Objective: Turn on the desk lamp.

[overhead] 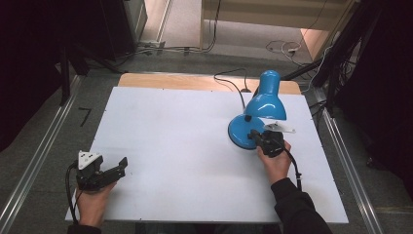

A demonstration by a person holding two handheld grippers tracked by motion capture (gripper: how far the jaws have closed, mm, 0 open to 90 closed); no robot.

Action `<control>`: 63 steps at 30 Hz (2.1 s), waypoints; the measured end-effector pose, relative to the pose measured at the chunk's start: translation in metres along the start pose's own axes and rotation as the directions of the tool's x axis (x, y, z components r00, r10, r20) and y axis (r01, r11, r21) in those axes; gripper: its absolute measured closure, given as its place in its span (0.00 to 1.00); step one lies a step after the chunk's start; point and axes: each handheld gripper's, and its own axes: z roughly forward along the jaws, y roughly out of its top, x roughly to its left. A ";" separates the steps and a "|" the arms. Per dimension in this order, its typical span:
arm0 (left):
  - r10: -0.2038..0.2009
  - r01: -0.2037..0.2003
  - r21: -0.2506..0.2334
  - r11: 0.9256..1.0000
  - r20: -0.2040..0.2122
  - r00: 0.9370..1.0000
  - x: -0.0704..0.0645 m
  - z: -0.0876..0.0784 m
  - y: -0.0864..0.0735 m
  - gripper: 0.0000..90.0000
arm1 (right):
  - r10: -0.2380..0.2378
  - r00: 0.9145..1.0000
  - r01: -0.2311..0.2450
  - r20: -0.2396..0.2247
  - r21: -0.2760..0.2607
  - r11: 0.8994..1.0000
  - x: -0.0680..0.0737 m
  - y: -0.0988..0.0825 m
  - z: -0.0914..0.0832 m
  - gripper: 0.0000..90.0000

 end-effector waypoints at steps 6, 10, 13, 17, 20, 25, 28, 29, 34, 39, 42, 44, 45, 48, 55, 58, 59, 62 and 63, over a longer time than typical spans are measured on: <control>-0.007 0.007 0.003 1.000 -0.003 1.000 0.001 0.000 0.000 0.16 | 0.002 1.000 -0.002 0.002 0.007 1.000 0.000 -0.001 0.002 0.97; -0.002 0.002 0.009 1.000 -0.002 1.000 0.001 0.001 -0.001 0.16 | 0.009 1.000 -0.009 -0.004 -0.001 1.000 0.001 -0.001 0.000 0.97; -0.006 0.006 0.007 1.000 -0.004 1.000 0.001 0.002 -0.001 0.16 | 0.004 1.000 -0.004 -0.002 -0.005 1.000 0.000 0.000 -0.001 0.97; -0.003 0.003 0.009 1.000 -0.006 1.000 0.001 0.002 -0.001 0.16 | 0.005 1.000 -0.005 0.002 -0.004 1.000 -0.003 0.000 -0.001 0.97; -0.002 0.002 0.009 1.000 -0.004 1.000 0.001 0.002 0.000 0.16 | 0.000 1.000 0.000 -0.009 -0.002 1.000 -0.002 -0.001 0.000 0.97; -0.008 0.008 0.016 1.000 -0.005 1.000 0.002 0.002 -0.001 0.16 | -0.009 1.000 0.009 -0.013 0.001 1.000 -0.001 -0.002 0.002 0.97; -0.009 0.009 0.008 1.000 -0.002 1.000 0.002 0.002 -0.001 0.16 | -0.011 1.000 0.011 -0.014 0.004 1.000 -0.001 -0.002 0.003 0.97; -0.009 0.009 0.010 1.000 -0.002 1.000 0.002 0.002 -0.001 0.16 | -0.009 1.000 0.009 -0.014 0.006 1.000 -0.001 -0.002 0.003 0.97; -0.008 0.008 0.011 1.000 0.000 1.000 0.002 0.002 -0.001 0.16 | -0.020 1.000 0.020 -0.015 0.004 1.000 0.001 -0.002 0.004 0.98; -0.006 0.006 0.011 1.000 0.001 1.000 0.002 0.002 -0.001 0.16 | -0.028 1.000 0.028 -0.005 0.007 1.000 0.002 -0.002 0.004 0.98; -0.008 0.008 0.006 1.000 0.000 1.000 0.002 0.001 -0.001 0.16 | -0.038 0.999 0.038 0.001 0.008 0.999 0.002 -0.003 0.003 0.98; -0.008 0.008 0.007 1.000 0.002 1.000 0.002 0.001 -0.001 0.16 | -0.048 0.999 0.048 0.006 0.007 0.999 0.003 -0.003 0.003 0.98; -0.008 0.008 0.008 1.000 0.002 1.000 0.002 0.001 -0.001 0.16 | -0.054 0.999 0.054 0.010 0.007 0.999 0.004 -0.003 0.003 0.98; -0.009 0.009 0.002 1.000 0.005 1.000 0.003 0.000 -0.001 0.16 | -0.058 0.998 0.058 0.020 0.004 0.998 0.006 -0.004 0.003 0.98; -0.007 0.007 0.003 1.000 0.005 1.000 0.003 0.000 -0.001 0.16 | -0.062 0.998 0.062 0.025 -0.004 0.998 0.007 -0.005 0.003 0.98; -0.007 0.007 0.004 1.000 0.005 1.000 0.002 0.000 -0.001 0.16 | -0.074 0.997 0.074 0.028 -0.006 0.997 0.007 -0.006 0.002 0.98; -0.008 0.008 0.004 1.000 0.006 1.000 0.002 0.000 -0.001 0.16 | -0.074 0.997 0.074 0.028 -0.006 0.997 0.008 -0.006 0.002 0.98; -0.006 0.006 0.004 1.000 0.006 1.000 0.002 0.000 -0.001 0.16 | -0.081 0.996 0.082 0.032 -0.008 0.997 0.008 -0.006 0.002 0.98; -0.007 0.007 0.003 1.000 0.006 1.000 0.002 0.000 -0.001 0.16 | -0.090 0.995 0.090 0.038 -0.010 0.996 0.008 -0.006 0.002 0.98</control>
